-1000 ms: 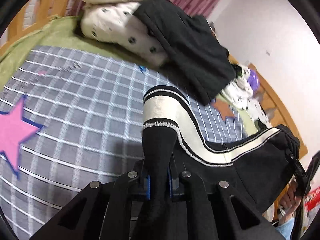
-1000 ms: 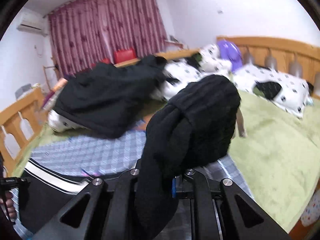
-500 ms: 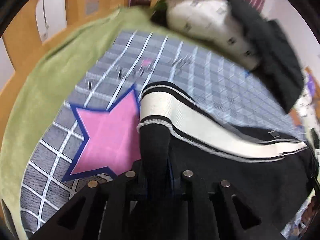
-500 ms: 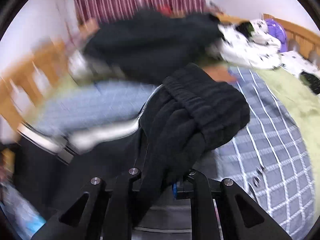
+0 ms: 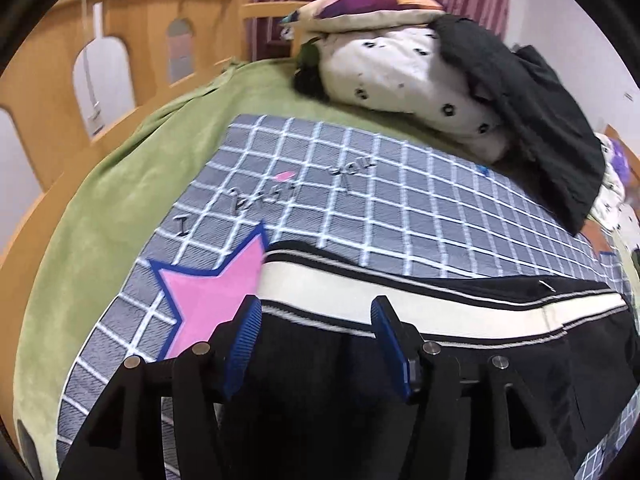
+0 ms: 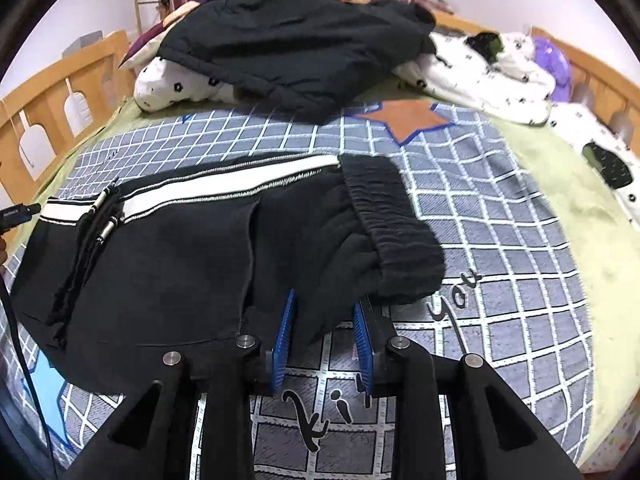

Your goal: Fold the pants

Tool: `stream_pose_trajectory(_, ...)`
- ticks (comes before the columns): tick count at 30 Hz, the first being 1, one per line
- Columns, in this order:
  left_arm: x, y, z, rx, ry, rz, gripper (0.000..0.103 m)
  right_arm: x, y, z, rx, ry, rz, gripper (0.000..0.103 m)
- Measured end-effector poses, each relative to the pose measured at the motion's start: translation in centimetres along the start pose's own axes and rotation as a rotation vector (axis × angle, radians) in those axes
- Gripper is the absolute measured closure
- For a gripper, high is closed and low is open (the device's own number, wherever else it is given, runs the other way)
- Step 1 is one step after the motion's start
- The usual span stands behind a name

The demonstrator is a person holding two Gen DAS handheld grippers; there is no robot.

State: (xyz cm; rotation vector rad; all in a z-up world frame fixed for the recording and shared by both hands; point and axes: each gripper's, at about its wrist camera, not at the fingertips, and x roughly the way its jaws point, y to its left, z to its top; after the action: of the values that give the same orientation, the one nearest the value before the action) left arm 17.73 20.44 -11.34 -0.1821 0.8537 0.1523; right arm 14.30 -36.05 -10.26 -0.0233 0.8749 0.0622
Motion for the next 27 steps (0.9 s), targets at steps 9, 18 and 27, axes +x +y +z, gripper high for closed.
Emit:
stream_pose_trajectory(9,1.0,-2.4,-1.3,0.071,0.046,-0.044,0.048,-2.7,0.4,2.4,0.032,-0.224,0.001,0.069)
stream_pose_trajectory(18,3.9,-3.1,-2.5,0.084,0.181,-0.054,0.045,6.7,2.1,1.9,-0.119,0.0,-0.171,0.063)
stream_pose_trajectory(27,2.8,-3.8,-3.2,0.023,0.181,-0.077,0.045,5.4,3.1,1.6,-0.023,-0.038,-0.212,0.057)
